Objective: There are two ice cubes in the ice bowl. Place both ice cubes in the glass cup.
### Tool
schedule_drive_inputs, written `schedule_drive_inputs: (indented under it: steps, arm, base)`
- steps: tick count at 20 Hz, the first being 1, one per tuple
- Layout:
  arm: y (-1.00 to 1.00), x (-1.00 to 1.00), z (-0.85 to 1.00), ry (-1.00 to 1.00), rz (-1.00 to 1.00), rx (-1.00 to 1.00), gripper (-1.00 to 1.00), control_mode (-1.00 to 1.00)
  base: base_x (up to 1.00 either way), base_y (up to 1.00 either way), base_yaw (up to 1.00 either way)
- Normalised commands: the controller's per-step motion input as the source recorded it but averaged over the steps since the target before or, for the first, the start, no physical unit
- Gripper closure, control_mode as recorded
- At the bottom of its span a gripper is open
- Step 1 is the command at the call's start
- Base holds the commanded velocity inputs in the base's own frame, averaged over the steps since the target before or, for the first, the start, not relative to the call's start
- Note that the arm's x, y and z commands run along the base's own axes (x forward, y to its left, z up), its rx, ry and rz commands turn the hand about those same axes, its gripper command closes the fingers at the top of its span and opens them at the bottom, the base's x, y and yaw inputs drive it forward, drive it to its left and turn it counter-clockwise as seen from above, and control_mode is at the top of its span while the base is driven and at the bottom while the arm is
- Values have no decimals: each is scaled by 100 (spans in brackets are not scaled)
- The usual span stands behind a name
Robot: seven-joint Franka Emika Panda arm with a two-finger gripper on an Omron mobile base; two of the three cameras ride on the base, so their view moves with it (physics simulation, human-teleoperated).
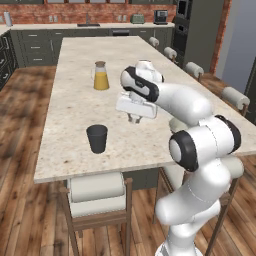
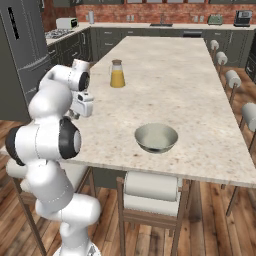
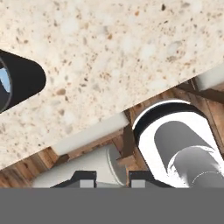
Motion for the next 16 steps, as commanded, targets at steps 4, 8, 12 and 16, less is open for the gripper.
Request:
schedule_drive_inputs:
  steps: [4,8,12,16]
  arm:
    - [100,0,0,-1,0,-4,100,-100]
    - [41,0,0,-8,1,-5,100,-100]
    - [32,0,-8,-20,7,-1,100,-100]
    - [32,0,-8,-30,11,0,100,-100]
  base:
    - [0,0,0]
    - [0,0,0]
    - [0,0,0]
    - [0,0,0]
